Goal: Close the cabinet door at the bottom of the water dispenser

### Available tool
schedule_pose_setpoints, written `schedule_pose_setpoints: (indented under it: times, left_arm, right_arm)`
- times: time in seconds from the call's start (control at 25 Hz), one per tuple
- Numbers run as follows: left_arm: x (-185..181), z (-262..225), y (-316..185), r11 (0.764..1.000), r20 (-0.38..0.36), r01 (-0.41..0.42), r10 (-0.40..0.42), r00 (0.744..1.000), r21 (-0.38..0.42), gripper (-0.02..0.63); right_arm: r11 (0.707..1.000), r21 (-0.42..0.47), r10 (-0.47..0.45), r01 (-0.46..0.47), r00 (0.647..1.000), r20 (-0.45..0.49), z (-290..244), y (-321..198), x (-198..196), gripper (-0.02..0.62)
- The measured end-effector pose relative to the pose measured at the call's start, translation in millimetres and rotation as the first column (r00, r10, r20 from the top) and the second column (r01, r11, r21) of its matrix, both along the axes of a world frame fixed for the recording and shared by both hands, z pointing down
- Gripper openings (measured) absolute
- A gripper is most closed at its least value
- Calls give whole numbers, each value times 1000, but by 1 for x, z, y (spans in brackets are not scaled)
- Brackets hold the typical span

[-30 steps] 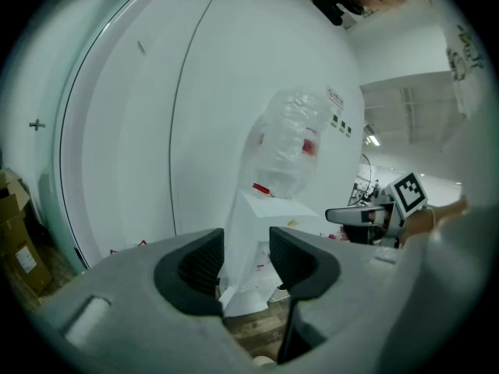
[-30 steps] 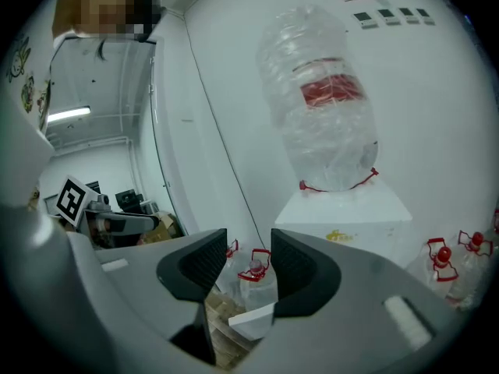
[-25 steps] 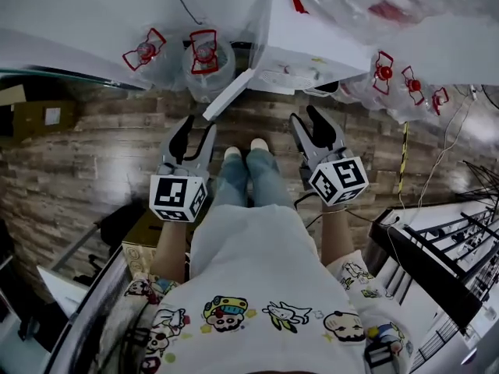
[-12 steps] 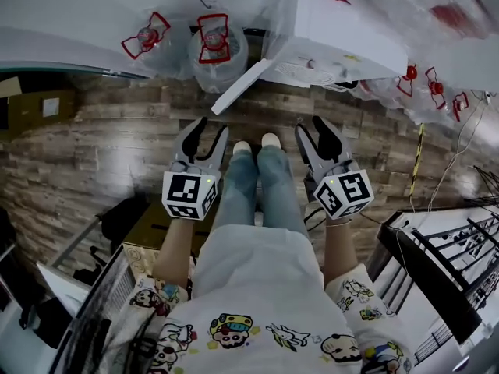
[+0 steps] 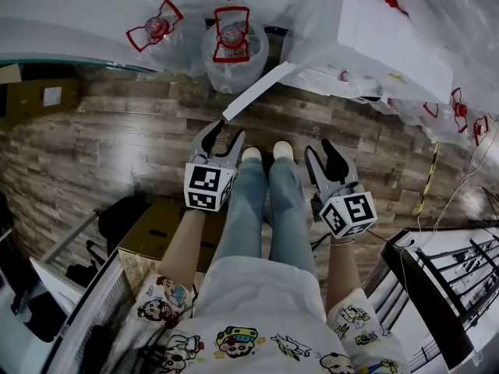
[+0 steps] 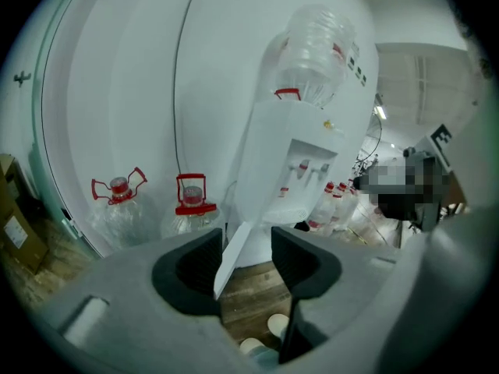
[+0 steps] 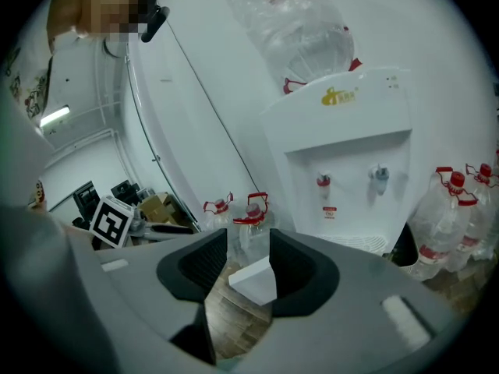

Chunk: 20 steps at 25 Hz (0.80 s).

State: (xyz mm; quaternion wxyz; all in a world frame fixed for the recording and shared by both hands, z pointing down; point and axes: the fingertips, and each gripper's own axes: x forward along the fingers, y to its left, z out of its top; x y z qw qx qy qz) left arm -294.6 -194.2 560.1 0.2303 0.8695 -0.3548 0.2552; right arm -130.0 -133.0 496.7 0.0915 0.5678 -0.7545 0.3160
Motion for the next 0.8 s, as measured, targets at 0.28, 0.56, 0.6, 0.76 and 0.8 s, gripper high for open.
schedule_pose_setpoints:
  times: [0.28,0.56,0.6,0.76,0.8]
  left_arm:
    - [-6,74,-10,998,48,3,0,999,-61,210]
    - [-14,144,-12,991,146,-29,47,988,-127,222]
    - [-16,154,-13,990,166,-37,59,984,-134,222]
    - [-16,191,-21,983,216,-90,124,969,-159,224]
    - [-16,199,-22,980,223,-100,137,965,-171,227]
  right_arm:
    - [998,-57,-37,37,999,2,50,-3,-8,169]
    - [995,-96,-40,41,999,11,93,-8,-13,167]
    - [994,-103,-45,47,999,17,98,-9,-14,167]
    - [991,-115,-69,72,997,29,114,-13,-16,167]
    - [990,-118,-75,78,997,26,117,-14,-17,167]
